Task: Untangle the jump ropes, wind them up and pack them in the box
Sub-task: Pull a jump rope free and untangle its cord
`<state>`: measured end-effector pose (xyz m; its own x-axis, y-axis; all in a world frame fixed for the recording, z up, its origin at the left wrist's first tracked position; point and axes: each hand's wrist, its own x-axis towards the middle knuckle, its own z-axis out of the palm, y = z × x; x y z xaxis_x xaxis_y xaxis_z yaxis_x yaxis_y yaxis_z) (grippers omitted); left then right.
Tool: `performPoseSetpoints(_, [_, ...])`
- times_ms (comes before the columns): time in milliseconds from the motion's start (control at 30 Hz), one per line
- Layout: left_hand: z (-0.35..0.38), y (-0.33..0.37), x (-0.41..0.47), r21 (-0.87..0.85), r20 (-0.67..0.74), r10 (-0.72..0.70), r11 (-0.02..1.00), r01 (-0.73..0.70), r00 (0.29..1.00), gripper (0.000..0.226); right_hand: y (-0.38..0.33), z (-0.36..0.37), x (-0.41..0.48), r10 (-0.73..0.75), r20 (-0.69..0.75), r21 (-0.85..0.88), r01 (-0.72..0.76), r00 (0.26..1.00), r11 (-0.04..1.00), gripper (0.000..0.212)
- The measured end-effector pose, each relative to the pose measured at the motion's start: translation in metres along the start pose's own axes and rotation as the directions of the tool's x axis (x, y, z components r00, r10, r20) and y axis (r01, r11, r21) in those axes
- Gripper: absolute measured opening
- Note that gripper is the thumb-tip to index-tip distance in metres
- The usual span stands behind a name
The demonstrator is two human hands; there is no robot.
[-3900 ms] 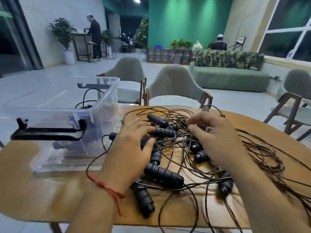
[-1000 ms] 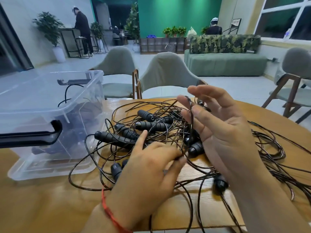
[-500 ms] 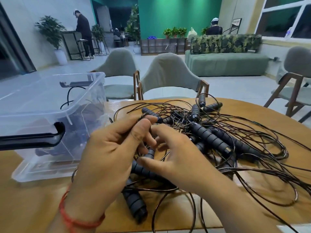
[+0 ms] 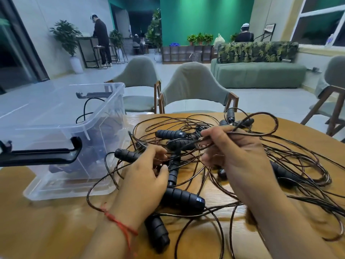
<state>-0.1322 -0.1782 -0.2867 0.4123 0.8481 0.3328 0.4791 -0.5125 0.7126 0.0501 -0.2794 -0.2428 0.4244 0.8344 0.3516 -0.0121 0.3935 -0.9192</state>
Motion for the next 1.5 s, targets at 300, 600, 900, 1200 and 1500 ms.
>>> performPoseSetpoints(300, [0.012,-0.002,0.003,0.139,0.072,0.091,0.985,-0.100,0.993,0.055,-0.008,-0.019,0.009,-0.001,0.058,0.489,-0.028,0.998,0.872,0.034])
performPoseSetpoints(600, [0.020,0.009,-0.002,0.339,0.023,0.278,0.902,-0.269,0.960,0.013,-0.004,-0.016,0.013,0.067,-0.019,0.381,-0.055,0.998,0.923,0.033])
performPoseSetpoints(900, [-0.018,0.043,-0.009,-0.135,-0.261,0.067,0.985,-0.105,0.963,0.020,0.032,-0.018,0.014,0.025,0.005,-0.496,-0.019,1.000,0.868,0.020])
performPoseSetpoints(1200, [-0.034,0.051,-0.011,-0.405,-0.278,-0.034,0.910,-0.085,0.960,0.036,0.021,-0.018,0.019,0.015,-0.074,-0.317,-0.038,0.997,0.948,0.033])
performPoseSetpoints(1500, [-0.027,0.060,-0.008,-0.876,0.020,-0.122,0.477,0.077,0.992,0.030,0.033,-0.011,0.011,0.000,0.378,-0.721,0.294,0.926,0.627,0.031])
